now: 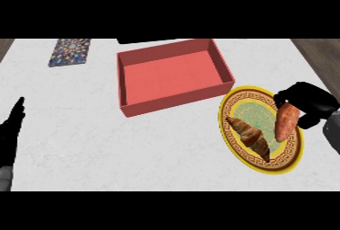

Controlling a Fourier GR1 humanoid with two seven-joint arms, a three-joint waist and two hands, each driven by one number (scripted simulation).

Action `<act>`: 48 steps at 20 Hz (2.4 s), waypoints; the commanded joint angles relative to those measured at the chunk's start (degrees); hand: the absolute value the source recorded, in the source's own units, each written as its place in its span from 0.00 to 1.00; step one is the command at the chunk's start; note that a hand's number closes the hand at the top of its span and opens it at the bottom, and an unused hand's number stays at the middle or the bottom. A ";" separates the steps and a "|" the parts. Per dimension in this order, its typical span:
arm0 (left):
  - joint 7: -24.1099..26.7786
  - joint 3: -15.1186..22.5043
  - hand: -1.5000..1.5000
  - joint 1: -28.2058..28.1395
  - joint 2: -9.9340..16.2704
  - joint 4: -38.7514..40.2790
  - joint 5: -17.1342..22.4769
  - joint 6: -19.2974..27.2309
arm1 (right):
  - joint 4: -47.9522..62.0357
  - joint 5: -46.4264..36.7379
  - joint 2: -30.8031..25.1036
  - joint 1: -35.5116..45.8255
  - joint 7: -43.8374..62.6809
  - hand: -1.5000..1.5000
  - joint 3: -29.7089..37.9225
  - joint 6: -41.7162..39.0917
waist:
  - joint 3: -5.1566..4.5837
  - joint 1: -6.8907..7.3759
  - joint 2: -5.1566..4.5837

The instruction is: Pick the sweet potato from the plate and place it in the cardboard box

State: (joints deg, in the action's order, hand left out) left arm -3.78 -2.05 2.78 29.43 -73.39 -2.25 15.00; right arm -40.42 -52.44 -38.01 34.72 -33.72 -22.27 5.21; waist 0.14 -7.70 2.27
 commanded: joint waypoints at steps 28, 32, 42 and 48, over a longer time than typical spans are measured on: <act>1.46 2.24 0.50 3.71 -3.51 -0.69 -3.18 -0.75 | -28.26 -3.38 29.09 23.36 85.55 1.00 14.81 2.58 | -0.17 8.35 -2.48; 1.15 1.96 0.50 4.53 -4.11 0.28 -3.45 -1.52 | -19.95 -2.74 31.46 28.66 85.08 1.00 18.73 6.56 | -0.17 8.87 -2.65; 1.05 -0.35 0.50 4.24 -1.25 -1.29 -2.40 -5.97 | 8.86 -1.07 31.86 36.43 72.61 1.00 26.25 19.83 | -0.16 10.32 -3.12; 0.50 1.57 0.50 4.77 -3.95 -3.22 -4.25 -3.80 | 18.45 0.23 32.24 36.49 72.75 0.00 30.84 27.28 | -0.12 11.57 -3.71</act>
State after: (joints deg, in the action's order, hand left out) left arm -3.35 -0.87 7.81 26.13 -75.87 -5.89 10.87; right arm -27.70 -53.31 -7.66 70.94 39.37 5.96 27.43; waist 0.00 3.30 -1.22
